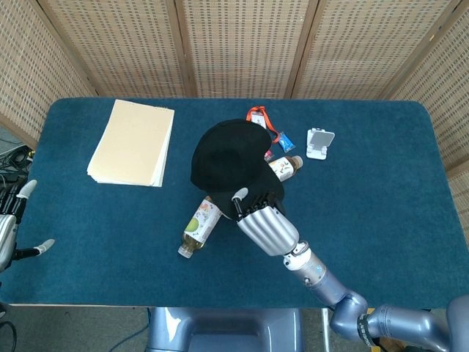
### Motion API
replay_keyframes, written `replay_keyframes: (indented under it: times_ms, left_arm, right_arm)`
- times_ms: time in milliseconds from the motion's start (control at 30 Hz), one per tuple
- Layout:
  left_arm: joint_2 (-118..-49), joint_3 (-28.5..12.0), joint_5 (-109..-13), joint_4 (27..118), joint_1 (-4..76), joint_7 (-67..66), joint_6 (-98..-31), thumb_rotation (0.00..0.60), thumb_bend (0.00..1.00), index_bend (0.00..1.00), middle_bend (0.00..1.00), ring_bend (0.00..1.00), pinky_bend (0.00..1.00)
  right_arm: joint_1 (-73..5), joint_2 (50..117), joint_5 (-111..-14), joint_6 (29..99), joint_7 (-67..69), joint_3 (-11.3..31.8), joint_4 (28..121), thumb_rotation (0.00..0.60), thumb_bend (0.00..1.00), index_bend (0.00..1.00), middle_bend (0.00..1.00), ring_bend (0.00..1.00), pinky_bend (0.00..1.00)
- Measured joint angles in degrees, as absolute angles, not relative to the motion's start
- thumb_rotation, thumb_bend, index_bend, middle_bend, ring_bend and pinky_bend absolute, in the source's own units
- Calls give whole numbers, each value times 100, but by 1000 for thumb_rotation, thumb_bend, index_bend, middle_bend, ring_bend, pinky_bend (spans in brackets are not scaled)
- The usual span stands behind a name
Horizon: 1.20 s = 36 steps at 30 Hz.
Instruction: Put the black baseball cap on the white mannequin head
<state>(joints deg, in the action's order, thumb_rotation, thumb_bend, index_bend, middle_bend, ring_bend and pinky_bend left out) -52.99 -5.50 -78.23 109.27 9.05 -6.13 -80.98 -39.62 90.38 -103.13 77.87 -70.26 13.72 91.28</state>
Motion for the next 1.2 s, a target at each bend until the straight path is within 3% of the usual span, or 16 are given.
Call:
replay_keyframes:
  times_ms: [367,867,1200]
  left_arm:
    - [-5276,-554,-7797,10927,923,-591,-8052,600,0,0,0,0,0]
    - [-5293,-547,-7768,10963,934,-672,-8040,600,0,0,0,0,0]
    - [-5249,-555,-7760,10950,924,-574,-8041,600,0,0,0,0,0]
  right_arm:
    - [-3849,9063,-10115,7688,-7270,1406,9306,600,811,753,1000,1000,1000]
    - [-3615,9177,-9908,7472,-7510,1100,9870,600,830,751,1000,1000,1000]
    - [-3531,9284,-9487,7500,-7328,1317,9871,600,842,750,1000,1000,1000]
